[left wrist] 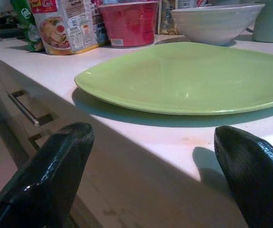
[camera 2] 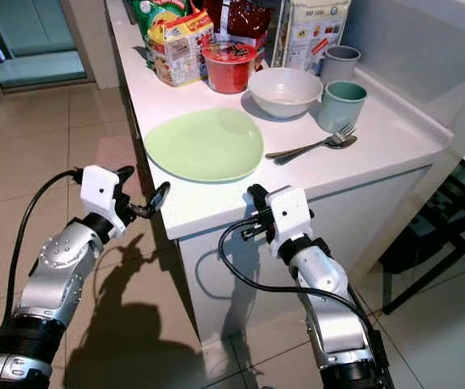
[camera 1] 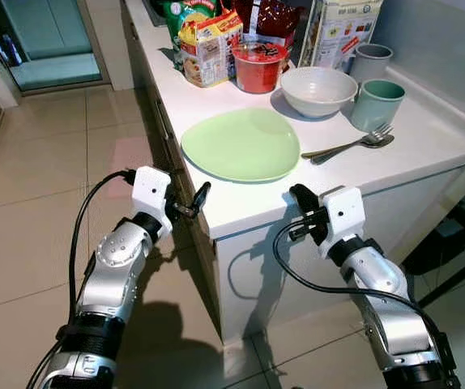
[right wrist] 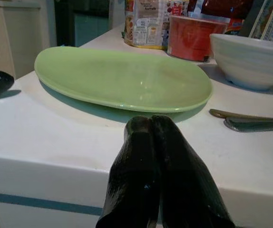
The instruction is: Setting the table
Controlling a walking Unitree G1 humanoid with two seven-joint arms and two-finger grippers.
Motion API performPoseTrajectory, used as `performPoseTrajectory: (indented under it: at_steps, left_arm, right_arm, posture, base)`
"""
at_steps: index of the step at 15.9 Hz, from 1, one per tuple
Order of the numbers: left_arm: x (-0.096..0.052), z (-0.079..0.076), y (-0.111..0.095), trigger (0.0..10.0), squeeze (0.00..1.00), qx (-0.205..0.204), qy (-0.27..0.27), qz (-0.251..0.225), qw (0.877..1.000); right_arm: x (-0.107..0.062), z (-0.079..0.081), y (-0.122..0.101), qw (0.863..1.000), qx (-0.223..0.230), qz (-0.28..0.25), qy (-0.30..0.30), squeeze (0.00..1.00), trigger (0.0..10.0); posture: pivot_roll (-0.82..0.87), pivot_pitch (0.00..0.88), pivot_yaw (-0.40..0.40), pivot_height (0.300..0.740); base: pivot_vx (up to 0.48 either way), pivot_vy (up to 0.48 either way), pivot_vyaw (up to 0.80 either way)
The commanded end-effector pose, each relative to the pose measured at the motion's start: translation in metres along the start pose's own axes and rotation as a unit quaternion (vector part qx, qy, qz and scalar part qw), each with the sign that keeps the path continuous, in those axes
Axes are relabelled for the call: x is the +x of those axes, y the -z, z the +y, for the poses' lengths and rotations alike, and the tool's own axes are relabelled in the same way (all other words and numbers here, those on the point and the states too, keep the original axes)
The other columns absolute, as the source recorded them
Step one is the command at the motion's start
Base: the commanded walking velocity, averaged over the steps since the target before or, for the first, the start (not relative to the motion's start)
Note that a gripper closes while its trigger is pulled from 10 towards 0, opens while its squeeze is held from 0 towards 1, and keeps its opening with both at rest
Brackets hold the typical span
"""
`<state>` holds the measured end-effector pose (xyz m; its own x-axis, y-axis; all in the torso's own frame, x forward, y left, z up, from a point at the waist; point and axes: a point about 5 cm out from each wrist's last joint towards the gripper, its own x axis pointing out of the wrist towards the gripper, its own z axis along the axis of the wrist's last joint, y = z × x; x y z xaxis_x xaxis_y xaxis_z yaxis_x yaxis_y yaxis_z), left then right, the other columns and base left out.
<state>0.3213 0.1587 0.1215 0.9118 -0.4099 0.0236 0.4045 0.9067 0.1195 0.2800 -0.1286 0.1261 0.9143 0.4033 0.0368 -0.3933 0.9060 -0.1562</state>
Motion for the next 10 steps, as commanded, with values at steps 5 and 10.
performPoseTrajectory:
  at_steps: [5,10]
  left_arm:
    - [0.0038,-0.0010,-0.0077,0.0,0.00,-0.011,0.016,-0.021,1.000]
    - [0.0055,0.0046,-0.0104,0.0,0.00,-0.002,0.001,-0.025,1.000]
  right_arm:
    - [0.0016,-0.0028,0.0015,1.000,-0.005,0.015,0.011,0.00,10.0]
    - [0.0030,-0.0036,0.0034,1.000,-0.012,0.020,0.011,0.00,10.0]
  posture:
    - [0.01,0.000,0.026,0.740]
    - [0.01,0.000,0.025,0.740]
  base:
    - [0.000,0.000,0.00]
    - [0.000,0.000,0.00]
